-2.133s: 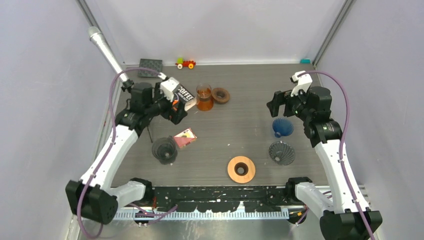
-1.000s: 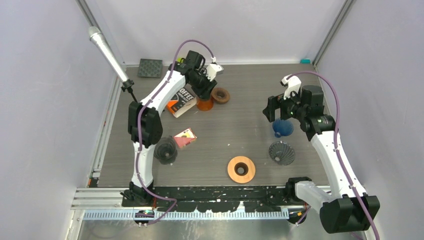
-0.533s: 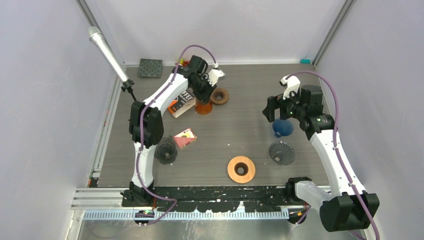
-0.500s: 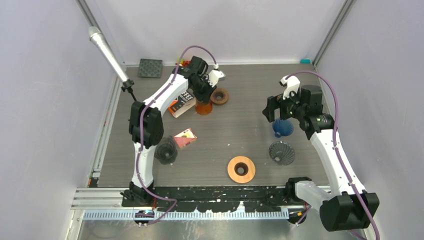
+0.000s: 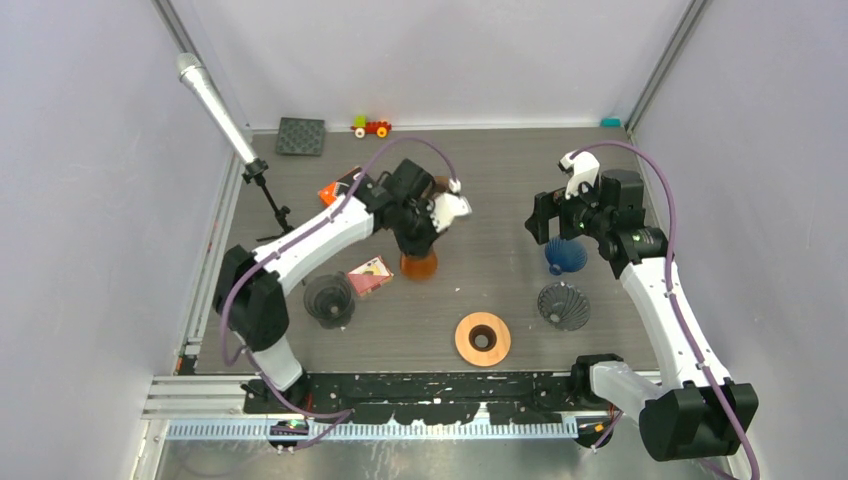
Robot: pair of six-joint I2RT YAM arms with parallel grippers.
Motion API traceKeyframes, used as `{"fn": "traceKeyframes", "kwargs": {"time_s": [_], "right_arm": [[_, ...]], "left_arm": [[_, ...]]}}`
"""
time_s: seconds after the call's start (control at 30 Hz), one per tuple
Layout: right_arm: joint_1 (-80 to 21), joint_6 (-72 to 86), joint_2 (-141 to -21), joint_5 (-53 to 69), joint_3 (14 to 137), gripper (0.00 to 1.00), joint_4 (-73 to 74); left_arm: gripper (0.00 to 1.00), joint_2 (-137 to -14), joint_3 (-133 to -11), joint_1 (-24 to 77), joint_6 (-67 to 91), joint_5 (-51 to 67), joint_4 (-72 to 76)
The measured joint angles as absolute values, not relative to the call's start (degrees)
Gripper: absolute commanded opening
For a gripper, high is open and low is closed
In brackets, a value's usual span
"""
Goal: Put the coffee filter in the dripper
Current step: Place the coffee server at the center of the board.
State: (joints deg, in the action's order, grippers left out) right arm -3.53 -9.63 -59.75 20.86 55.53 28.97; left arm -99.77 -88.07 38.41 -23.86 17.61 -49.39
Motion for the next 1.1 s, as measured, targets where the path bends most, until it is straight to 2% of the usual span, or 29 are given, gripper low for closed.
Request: {"fn": "traceKeyframes", "kwargs": {"time_s": [0.23, 0.57, 0.73, 0.97, 1.1], "right_arm": [[-3.5, -10.2, -59.7, 20.4, 55.5, 1.0, 29.1], [-3.5, -9.1, -60.4, 16.2, 56.9, 1.0, 30.5], [-3.5, -8.9, -62.0, 15.9, 57.0, 1.0, 31.0], [-3.5, -9.0, -63.7, 15.5, 57.0, 1.0, 31.9], [-3.5, -9.1, -63.7, 15.2, 57.0, 1.0, 32.0]], "left_arm": [[0.0, -94.5, -79.5, 49.6, -21.2, 13.8, -45.2], [0.01, -95.6, -77.4, 52.1, -18.9, 7.0, -38.9], [0.15, -96.1, -77.4, 52.1, -18.8, 5.7, -37.7], [0.21, -97.7, -77.5, 52.1, -18.6, 5.1, -36.3], [0.39, -98.1, -78.1, 52.1, -18.6, 5.1, -36.2]]}}
